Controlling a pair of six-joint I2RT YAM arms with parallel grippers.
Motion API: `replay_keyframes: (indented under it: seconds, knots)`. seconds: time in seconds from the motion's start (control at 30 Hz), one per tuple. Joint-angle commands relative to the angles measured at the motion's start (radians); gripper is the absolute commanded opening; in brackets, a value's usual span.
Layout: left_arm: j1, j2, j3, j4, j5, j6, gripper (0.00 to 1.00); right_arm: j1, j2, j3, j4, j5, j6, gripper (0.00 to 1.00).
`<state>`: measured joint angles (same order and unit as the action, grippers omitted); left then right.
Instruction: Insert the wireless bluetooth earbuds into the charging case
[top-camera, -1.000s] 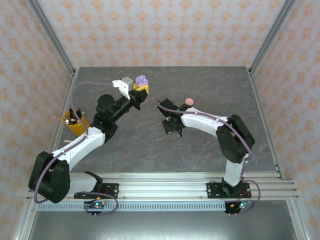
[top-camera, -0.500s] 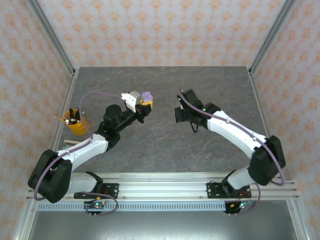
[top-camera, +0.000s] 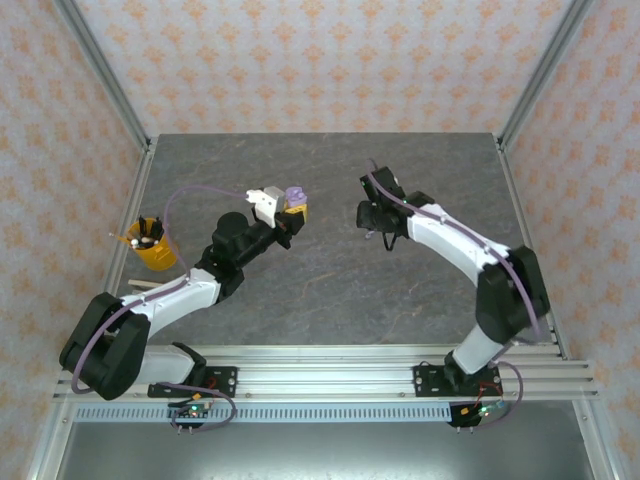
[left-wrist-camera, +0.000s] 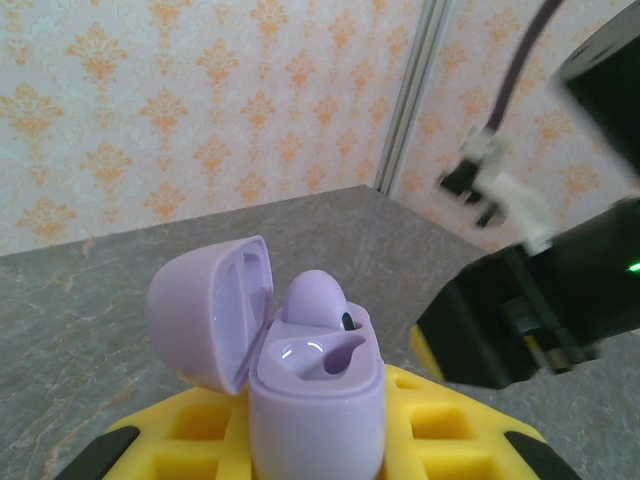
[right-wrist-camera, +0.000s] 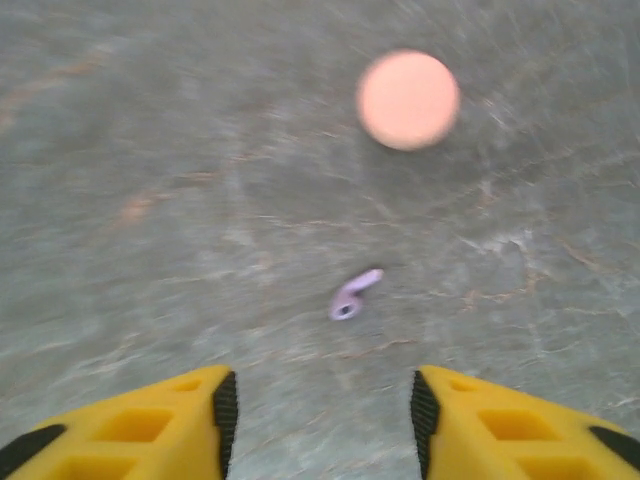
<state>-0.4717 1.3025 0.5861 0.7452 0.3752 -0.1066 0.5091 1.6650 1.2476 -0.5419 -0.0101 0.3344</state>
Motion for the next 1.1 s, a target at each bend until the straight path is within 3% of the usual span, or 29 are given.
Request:
replay_keyframes:
  seconds: [0.0,0.23,0.43,0.67,0.9,1.07]
  knots:
    - [-0.008,0.002,0.018,0.05,-0.031,0.002,0.0,-0.021,0.091,0.064,-0.068,0.079,0.164,0.53]
    - [-0.008,0.003,0.018,0.052,-0.027,0.002,0.0,-0.021,0.262,0.158,-0.048,0.076,0.169,0.49]
    - [-0.007,0.004,0.002,0.077,-0.026,-0.01,0.0,-0.021,0.319,0.184,0.036,0.021,0.125,0.38]
    - [-0.008,-0.013,-0.006,0.083,-0.031,-0.017,0.0,-0.023,0.395,0.216,0.042,-0.028,0.118,0.37]
    - [-0.008,-0.036,-0.005,0.068,-0.03,-0.01,0.0,-0.023,0.34,0.133,0.053,-0.076,0.142,0.37]
    - [-0.008,-0.046,-0.002,0.059,-0.032,-0.002,0.0,-0.023,0.242,0.012,0.081,-0.193,0.195,0.36]
